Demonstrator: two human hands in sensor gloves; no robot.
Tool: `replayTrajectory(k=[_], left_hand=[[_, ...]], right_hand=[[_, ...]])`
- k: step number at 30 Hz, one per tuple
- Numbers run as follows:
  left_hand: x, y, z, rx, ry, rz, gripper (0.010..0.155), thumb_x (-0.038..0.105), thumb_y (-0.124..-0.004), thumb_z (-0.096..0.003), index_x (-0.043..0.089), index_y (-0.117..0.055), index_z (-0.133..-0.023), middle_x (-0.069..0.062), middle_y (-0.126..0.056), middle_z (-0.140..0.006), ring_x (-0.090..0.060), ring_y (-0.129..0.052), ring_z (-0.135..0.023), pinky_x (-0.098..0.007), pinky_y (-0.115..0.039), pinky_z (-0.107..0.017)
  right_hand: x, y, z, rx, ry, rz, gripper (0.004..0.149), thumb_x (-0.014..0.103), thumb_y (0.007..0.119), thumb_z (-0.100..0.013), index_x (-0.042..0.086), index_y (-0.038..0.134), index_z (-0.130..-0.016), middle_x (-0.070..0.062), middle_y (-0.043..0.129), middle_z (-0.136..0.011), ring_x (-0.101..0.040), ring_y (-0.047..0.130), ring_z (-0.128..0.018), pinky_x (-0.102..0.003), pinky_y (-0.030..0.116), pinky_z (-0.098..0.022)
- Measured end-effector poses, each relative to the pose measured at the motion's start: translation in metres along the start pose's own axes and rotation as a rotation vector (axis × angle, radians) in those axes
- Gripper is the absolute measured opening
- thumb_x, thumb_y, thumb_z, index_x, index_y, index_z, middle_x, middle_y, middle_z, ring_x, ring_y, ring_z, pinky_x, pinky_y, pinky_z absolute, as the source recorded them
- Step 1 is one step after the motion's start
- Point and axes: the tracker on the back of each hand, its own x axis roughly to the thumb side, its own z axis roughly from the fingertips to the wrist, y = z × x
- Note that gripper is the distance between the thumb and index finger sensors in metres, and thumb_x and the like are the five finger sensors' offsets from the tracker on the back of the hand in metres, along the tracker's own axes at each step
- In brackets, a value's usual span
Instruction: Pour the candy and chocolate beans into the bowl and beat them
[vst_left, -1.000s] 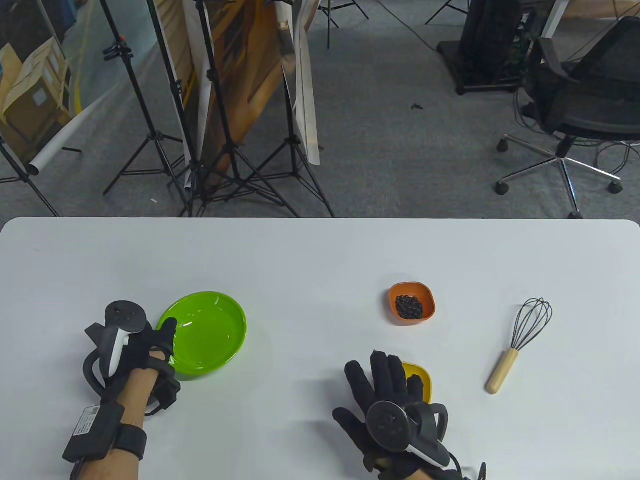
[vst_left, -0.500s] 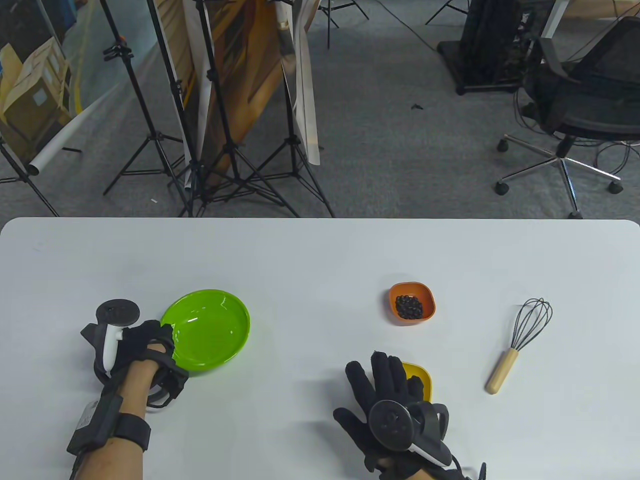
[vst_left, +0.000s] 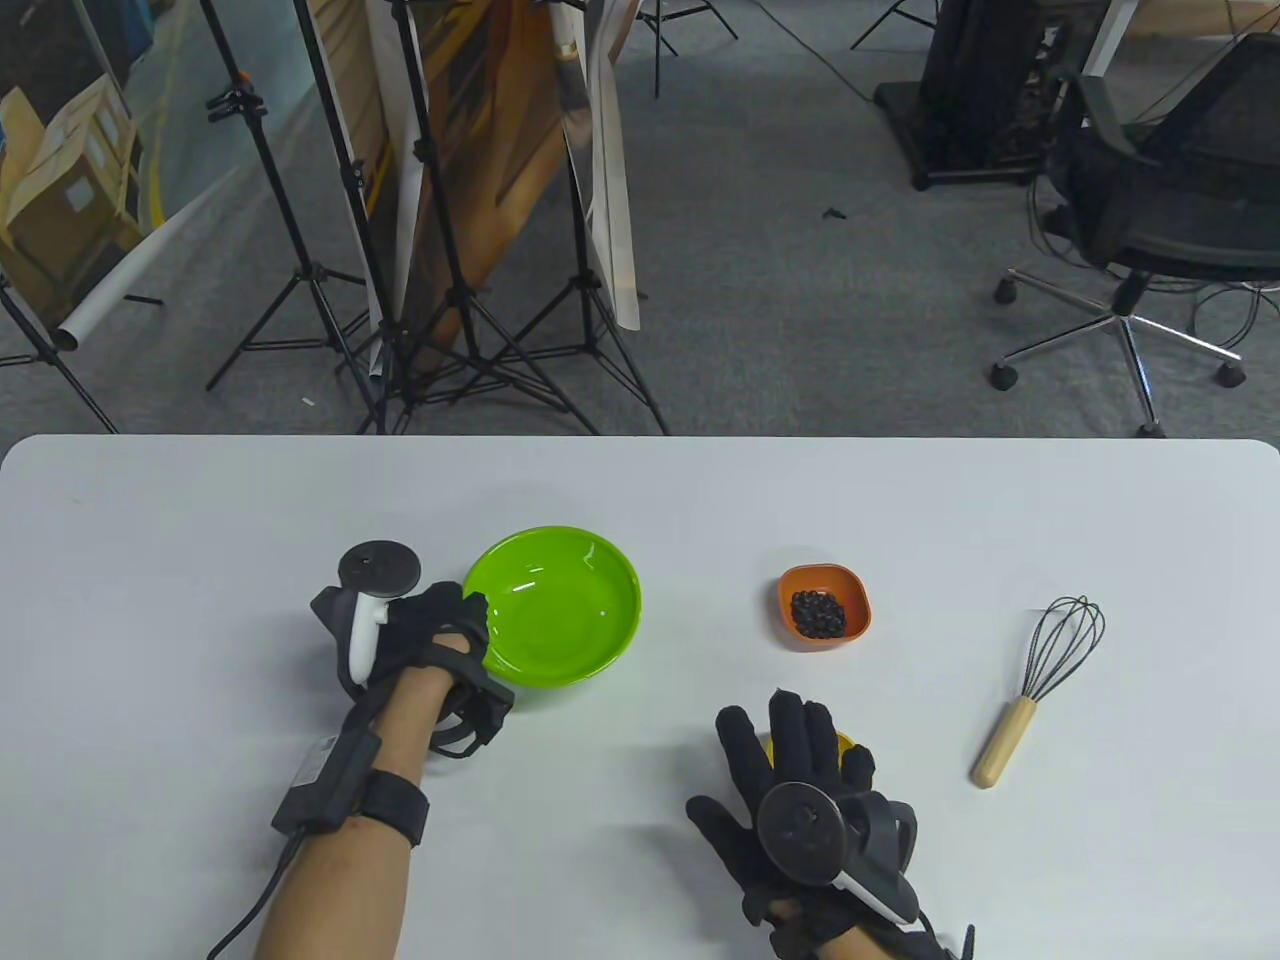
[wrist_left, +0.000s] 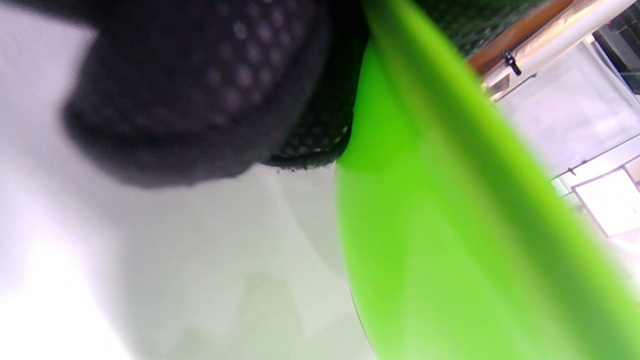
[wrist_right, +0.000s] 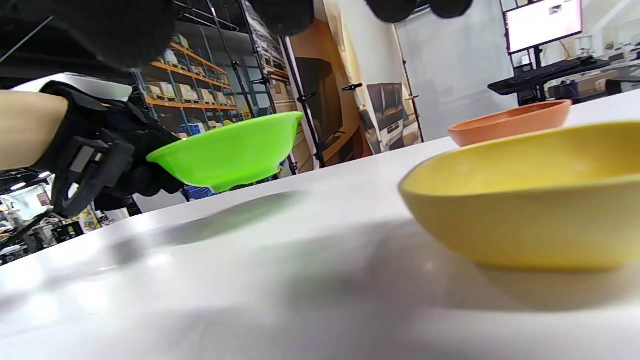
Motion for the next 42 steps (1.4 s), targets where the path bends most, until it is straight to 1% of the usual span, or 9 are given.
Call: replayTrajectory(k=[6,9,28,31,33,35,38,40,42], left_hand=[[0.01,-0.041,-0.01,-0.046,-0.012,-0.025,0.05,0.038,-0.079,-0.0443,0.005,-0.077,-0.082,-0.009,-0.106,-0.046,-0.02,-0.108,-0.008,-0.024,-0.091,0.006],[0.012,-0.05,-0.012,-0.061,-0.011,-0.021,0.051,0.038,-0.079,-0.0443,0.004,-0.077,-0.082,-0.009,-0.106,-0.045,-0.021,-0.108,-0.008,-0.024,-0.091,0.006],[0.006,-0.048,-0.011,-0.023,-0.001,-0.048,0.051,0.04,-0.078,-0.0444,0.006,-0.078,-0.083,-0.008,-0.106,-0.047,-0.022,-0.109,-0.01,-0.025,-0.091,0.004],[0.005,-0.046,-0.007,-0.024,-0.013,-0.072,0.066,0.053,-0.076,-0.0432,0.007,-0.072,-0.09,-0.012,-0.103,-0.056,-0.027,-0.108,-0.019,-0.027,-0.092,-0.002],[0.006,-0.042,-0.001,-0.006,-0.029,-0.096,0.075,0.061,-0.072,-0.0425,0.011,-0.062,-0.098,-0.015,-0.098,-0.069,-0.03,-0.107,-0.031,-0.029,-0.092,-0.011],[0.007,-0.036,0.005,0.047,-0.051,-0.11,0.079,0.062,-0.071,-0.0417,0.012,-0.056,-0.101,-0.018,-0.09,-0.08,-0.036,-0.104,-0.043,-0.033,-0.092,-0.018],[0.01,-0.028,0.017,0.029,-0.075,-0.148,0.082,0.065,-0.069,-0.0423,0.017,-0.046,-0.105,-0.022,-0.069,-0.101,-0.045,-0.09,-0.072,-0.044,-0.088,-0.039],[0.011,-0.024,0.025,0.03,-0.1,-0.152,0.083,0.065,-0.068,-0.0428,0.018,-0.043,-0.106,-0.022,-0.056,-0.108,-0.048,-0.079,-0.085,-0.05,-0.082,-0.05],[0.011,-0.02,0.036,0.052,-0.131,-0.157,0.084,0.065,-0.068,-0.0427,0.019,-0.041,-0.107,-0.021,-0.046,-0.111,-0.051,-0.071,-0.091,-0.054,-0.077,-0.056]], right_hand=[[-0.007,-0.002,-0.002,-0.003,0.02,-0.006,0.079,0.064,0.067,-0.048,0.026,0.038,-0.111,-0.031,0.026,-0.111,-0.06,0.03,-0.1,-0.087,0.035,-0.054],[-0.008,-0.001,-0.003,0.008,0.021,-0.003,0.08,0.064,0.067,-0.048,0.026,0.038,-0.111,-0.031,0.026,-0.111,-0.06,0.03,-0.099,-0.087,0.035,-0.054],[-0.008,-0.004,-0.002,0.007,0.023,-0.01,0.08,0.064,0.067,-0.048,0.025,0.038,-0.111,-0.031,0.025,-0.111,-0.06,0.03,-0.099,-0.088,0.034,-0.053],[-0.009,-0.003,-0.003,0.009,0.027,-0.013,0.079,0.064,0.067,-0.048,0.025,0.038,-0.111,-0.031,0.025,-0.111,-0.06,0.03,-0.099,-0.087,0.034,-0.053],[-0.01,-0.004,-0.003,0.011,0.031,-0.013,0.079,0.064,0.067,-0.048,0.025,0.038,-0.111,-0.031,0.025,-0.111,-0.06,0.03,-0.099,-0.087,0.034,-0.053],[-0.01,-0.005,-0.003,0.007,0.033,-0.018,0.079,0.064,0.067,-0.048,0.025,0.038,-0.111,-0.031,0.025,-0.111,-0.06,0.03,-0.099,-0.087,0.034,-0.053],[-0.011,-0.005,-0.003,0.006,0.034,-0.019,0.08,0.064,0.067,-0.048,0.025,0.038,-0.111,-0.031,0.025,-0.111,-0.06,0.03,-0.099,-0.088,0.034,-0.053],[-0.011,-0.004,-0.003,0.01,0.033,-0.016,0.08,0.064,0.067,-0.048,0.025,0.038,-0.111,-0.031,0.025,-0.111,-0.06,0.03,-0.099,-0.088,0.034,-0.053],[-0.011,-0.003,-0.004,0.015,0.037,-0.014,0.079,0.064,0.067,-0.048,0.025,0.038,-0.111,-0.031,0.025,-0.111,-0.06,0.03,-0.099,-0.087,0.034,-0.053]])
